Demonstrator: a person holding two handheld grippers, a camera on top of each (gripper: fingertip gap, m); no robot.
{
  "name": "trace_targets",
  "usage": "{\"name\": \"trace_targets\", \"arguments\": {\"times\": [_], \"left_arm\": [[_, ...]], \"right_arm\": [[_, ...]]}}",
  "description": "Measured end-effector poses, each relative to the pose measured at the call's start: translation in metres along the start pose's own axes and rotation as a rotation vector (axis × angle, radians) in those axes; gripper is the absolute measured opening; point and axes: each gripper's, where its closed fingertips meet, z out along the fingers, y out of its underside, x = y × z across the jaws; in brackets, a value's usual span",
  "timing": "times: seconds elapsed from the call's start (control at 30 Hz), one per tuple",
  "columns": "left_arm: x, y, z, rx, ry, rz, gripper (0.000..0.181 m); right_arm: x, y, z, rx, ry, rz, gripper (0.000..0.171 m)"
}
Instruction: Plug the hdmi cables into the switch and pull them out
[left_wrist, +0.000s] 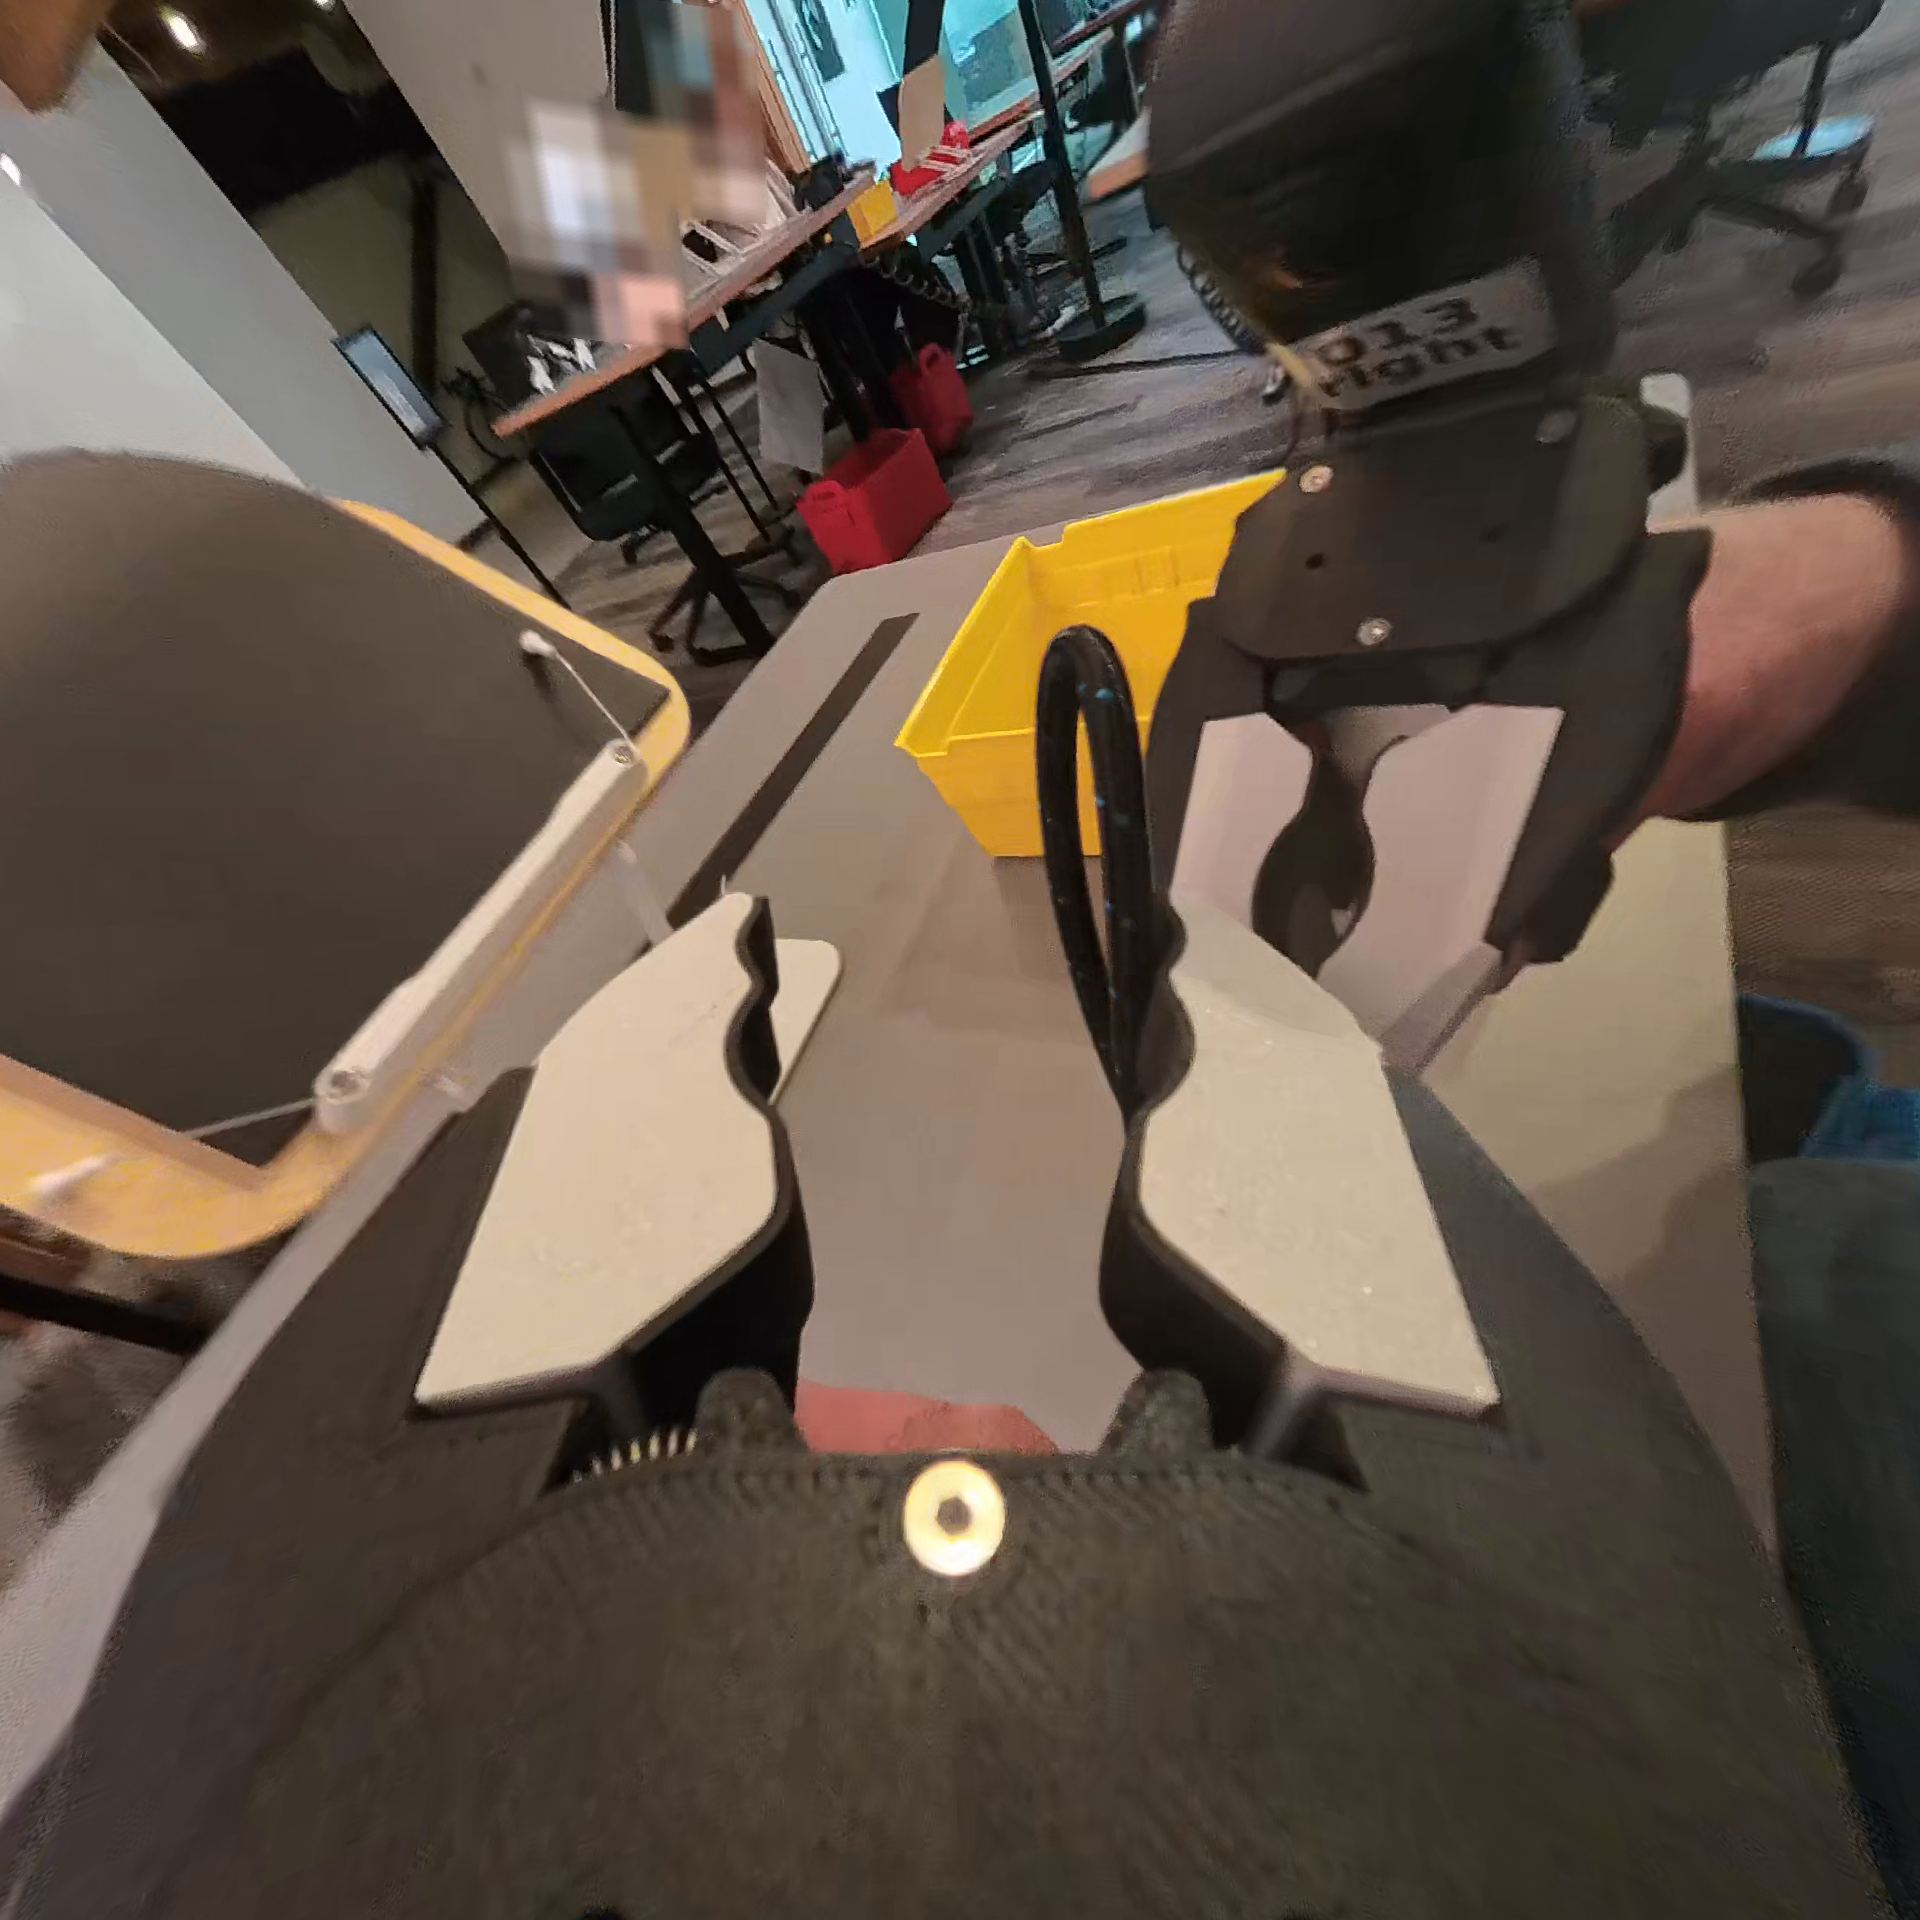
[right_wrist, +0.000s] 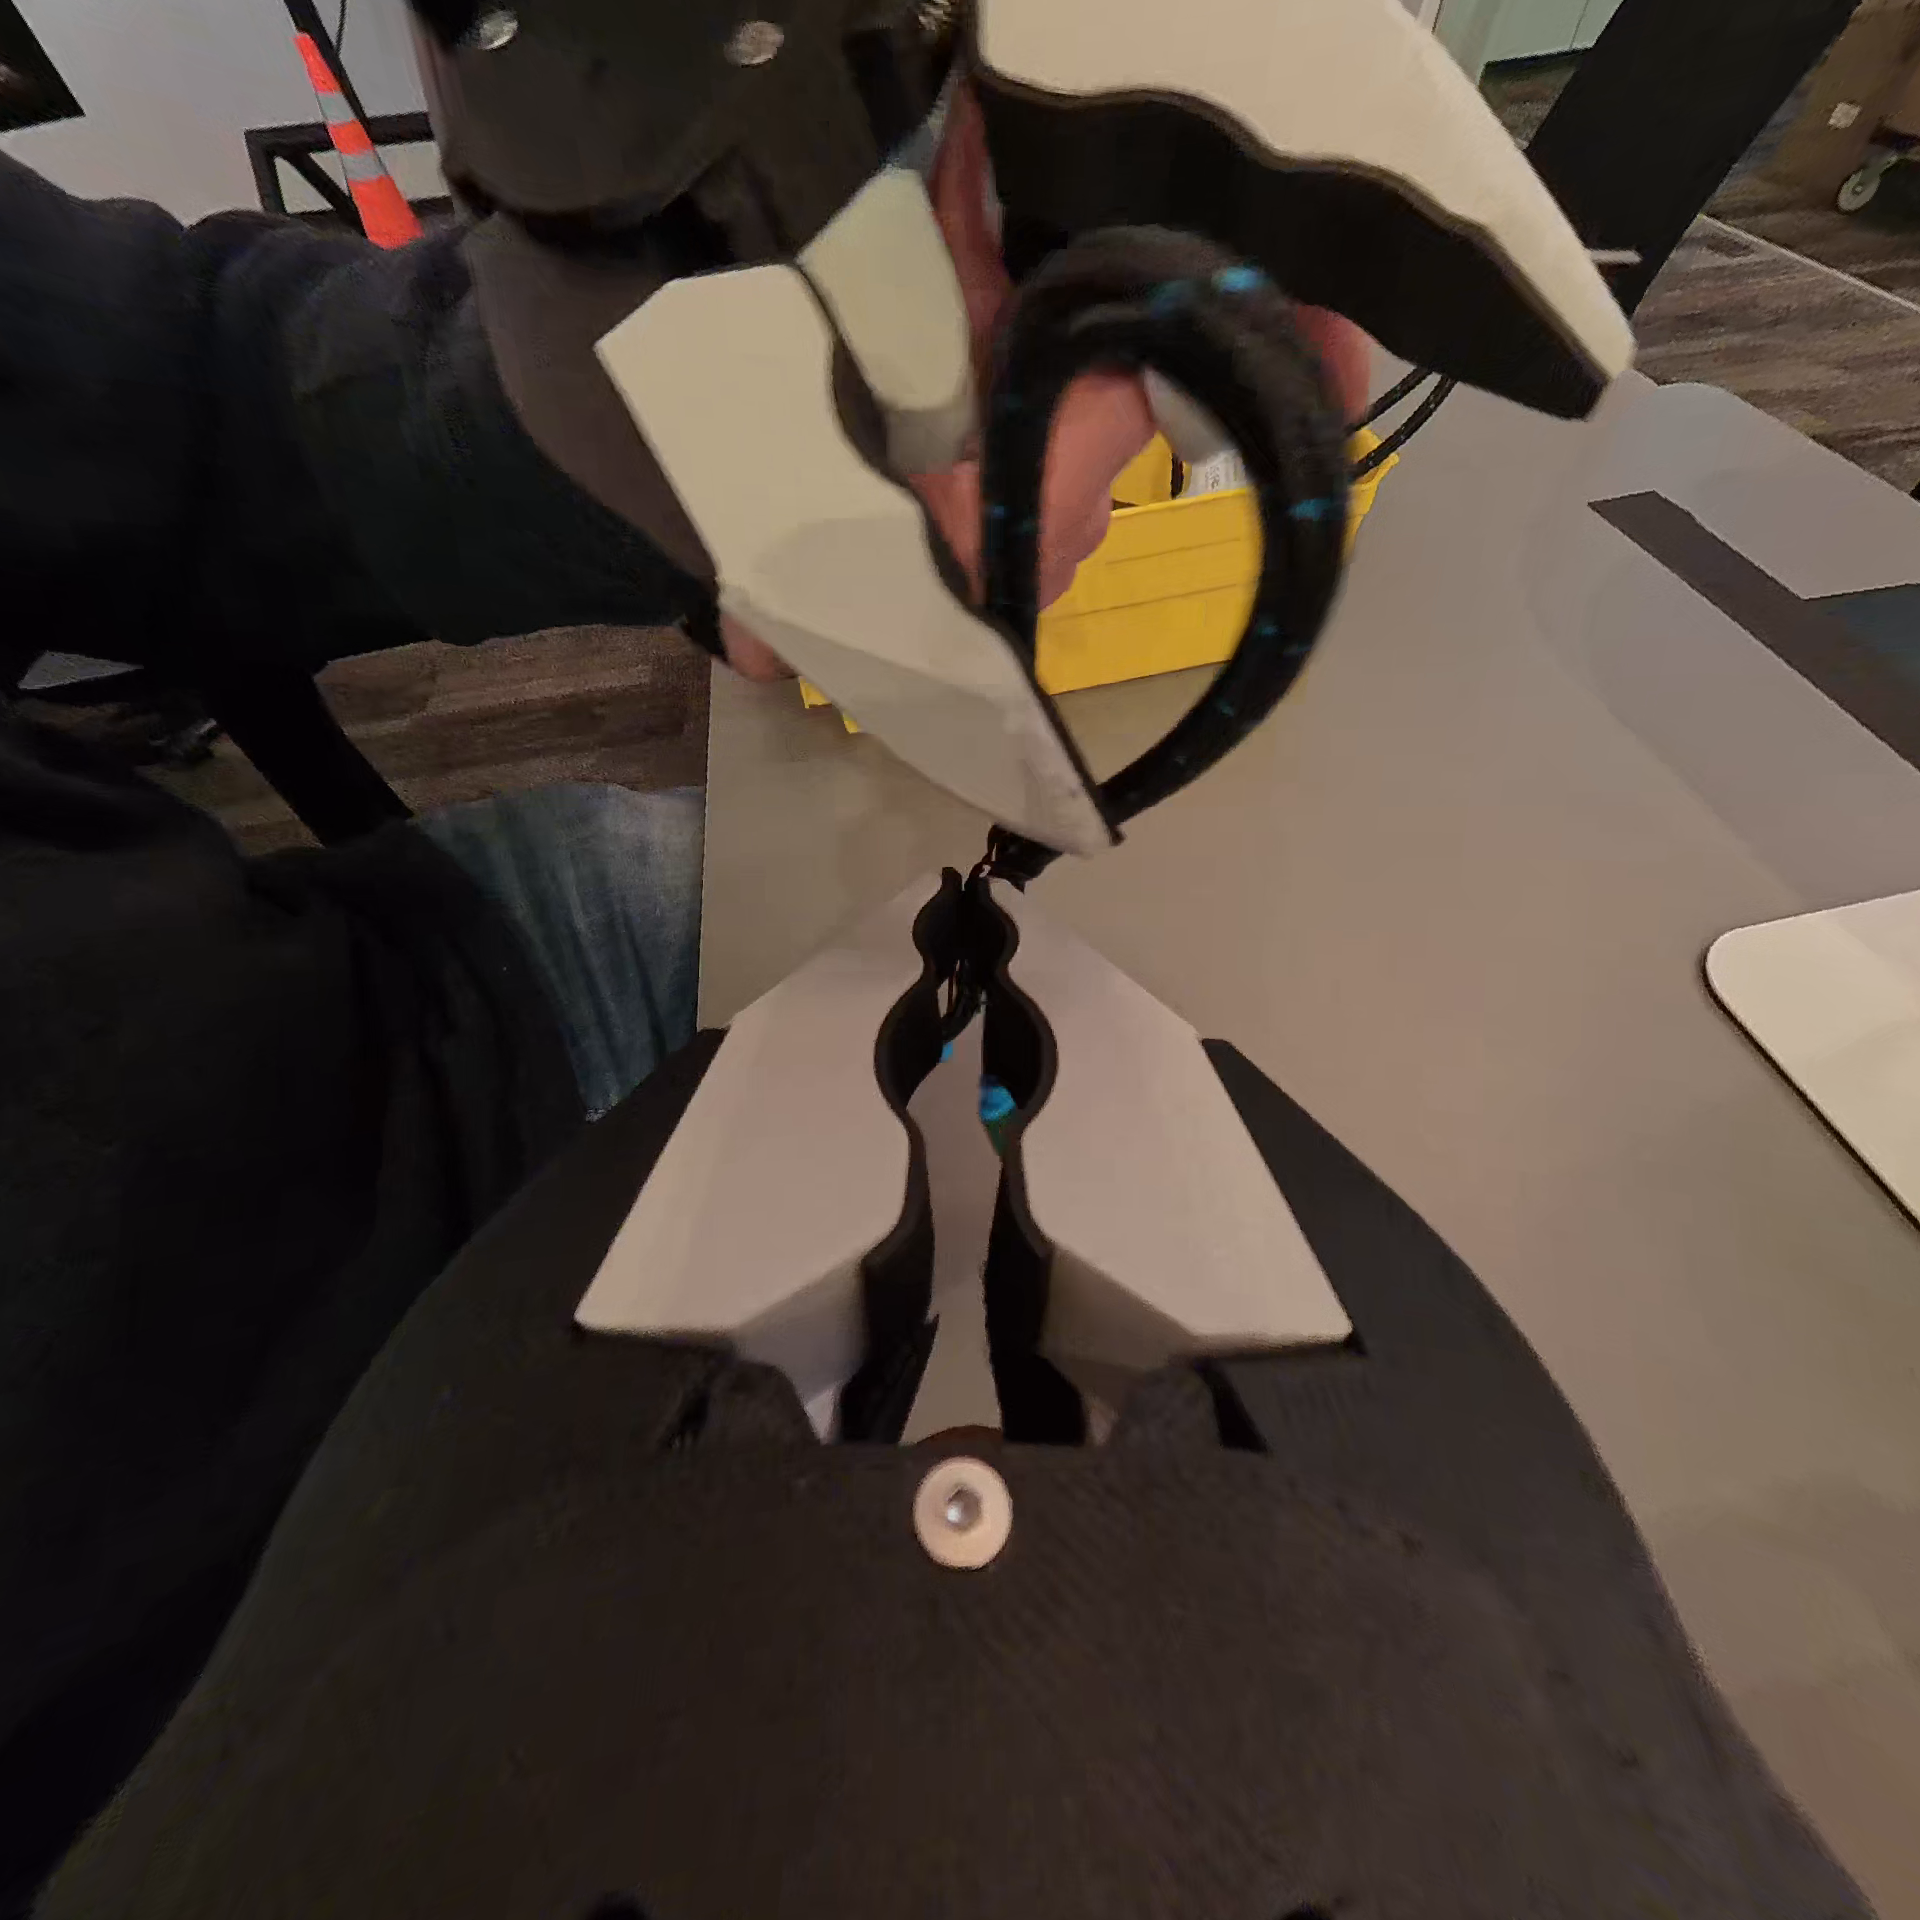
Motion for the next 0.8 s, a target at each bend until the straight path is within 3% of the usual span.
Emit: {"name": "trace_targets", "arguments": {"times": [0.27, 0.63, 0.8], "left_arm": [[-0.004, 0.000, 0.021, -0.023, 0.089, -0.168, 0.065], [-0.003, -0.009, 0.039, -0.086, 0.199, -0.184, 0.072], [-0.002, 0.001, 0.055, -0.173, 0.227, -0.214, 0.066]], "right_arm": [[0.000, -0.009, -0.003, 0.021, 0.011, -0.065, 0.000], [0.004, -0.014, -0.011, 0.020, 0.046, -0.138, 0.000], [0.008, -0.014, -0.008, -0.028, 0.144, -0.224, 0.000]]}}
